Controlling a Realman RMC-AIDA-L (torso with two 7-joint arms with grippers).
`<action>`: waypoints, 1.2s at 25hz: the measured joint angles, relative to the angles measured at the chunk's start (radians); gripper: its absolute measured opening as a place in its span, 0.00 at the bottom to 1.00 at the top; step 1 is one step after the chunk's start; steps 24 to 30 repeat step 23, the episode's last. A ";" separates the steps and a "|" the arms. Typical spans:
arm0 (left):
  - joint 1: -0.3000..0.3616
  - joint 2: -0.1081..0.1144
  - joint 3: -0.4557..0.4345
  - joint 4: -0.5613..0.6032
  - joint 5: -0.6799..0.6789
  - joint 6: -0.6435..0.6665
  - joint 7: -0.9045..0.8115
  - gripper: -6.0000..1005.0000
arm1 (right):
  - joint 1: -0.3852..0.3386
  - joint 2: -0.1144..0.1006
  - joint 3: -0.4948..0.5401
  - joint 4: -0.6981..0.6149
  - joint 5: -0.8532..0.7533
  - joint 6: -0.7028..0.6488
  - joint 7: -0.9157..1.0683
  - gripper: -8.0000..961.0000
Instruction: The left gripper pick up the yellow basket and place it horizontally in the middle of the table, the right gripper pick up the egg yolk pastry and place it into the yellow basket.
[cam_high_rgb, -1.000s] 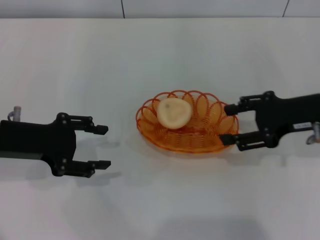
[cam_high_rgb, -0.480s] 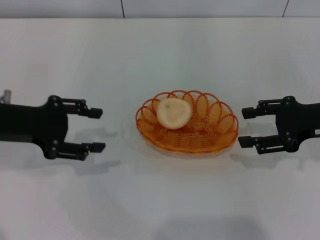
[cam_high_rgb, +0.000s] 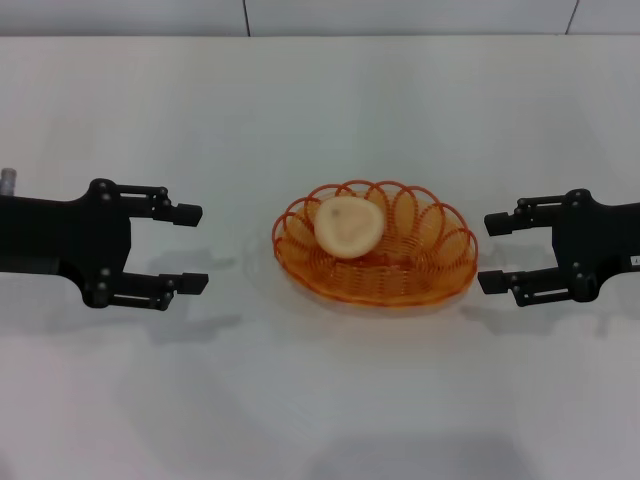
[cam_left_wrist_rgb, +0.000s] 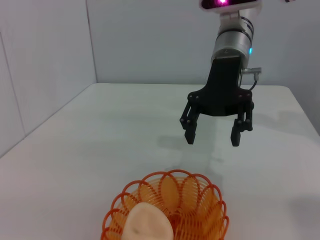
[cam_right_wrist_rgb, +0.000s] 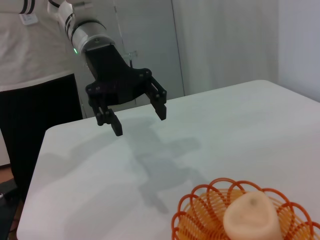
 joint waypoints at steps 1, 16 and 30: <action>0.000 0.000 0.000 0.001 0.000 -0.001 0.000 0.71 | 0.000 0.000 0.000 0.000 0.000 0.001 0.000 0.75; 0.004 -0.004 0.000 0.003 0.000 -0.014 0.002 0.71 | -0.003 0.003 0.007 0.001 -0.002 0.003 -0.011 0.75; 0.005 -0.006 0.000 0.004 0.000 -0.014 0.002 0.71 | -0.008 0.008 0.008 0.002 -0.002 0.005 -0.025 0.75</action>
